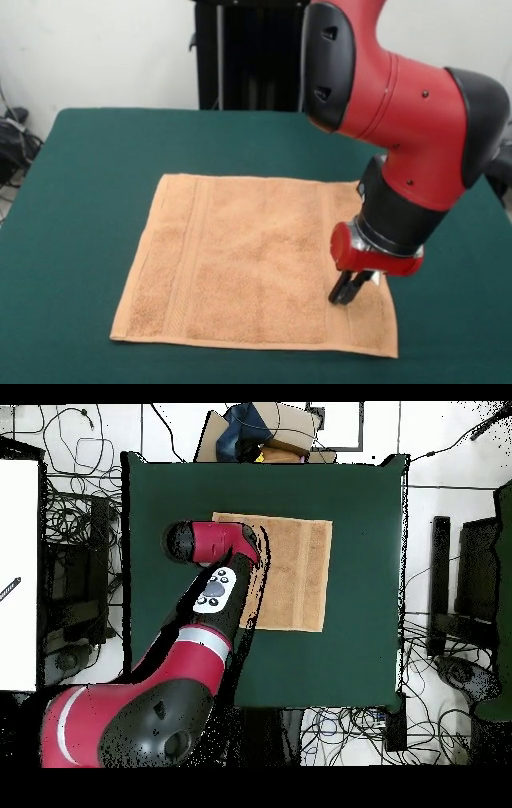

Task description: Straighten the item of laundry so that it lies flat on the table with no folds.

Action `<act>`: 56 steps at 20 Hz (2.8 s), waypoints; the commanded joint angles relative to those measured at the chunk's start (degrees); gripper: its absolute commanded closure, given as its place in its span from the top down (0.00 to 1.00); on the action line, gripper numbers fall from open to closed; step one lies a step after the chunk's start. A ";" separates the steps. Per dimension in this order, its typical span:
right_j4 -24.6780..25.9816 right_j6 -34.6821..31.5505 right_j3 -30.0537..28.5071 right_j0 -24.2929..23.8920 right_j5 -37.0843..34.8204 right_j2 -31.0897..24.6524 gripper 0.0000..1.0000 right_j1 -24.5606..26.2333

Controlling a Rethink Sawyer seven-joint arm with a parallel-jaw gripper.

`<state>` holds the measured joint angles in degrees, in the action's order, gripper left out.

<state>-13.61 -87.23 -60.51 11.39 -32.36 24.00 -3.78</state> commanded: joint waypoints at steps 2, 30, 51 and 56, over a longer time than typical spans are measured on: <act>-1.05 -10.53 -6.41 1.11 5.33 -11.92 0.00 1.31; 2.43 -7.61 -25.21 -3.19 10.49 -15.54 0.00 -14.12; 8.26 -4.58 -32.82 -8.33 9.62 -18.62 0.00 -22.85; 8.83 -4.72 -33.02 -8.23 9.44 -18.57 0.00 -23.00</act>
<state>-7.78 -87.23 -88.18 3.45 -21.47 12.14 -27.01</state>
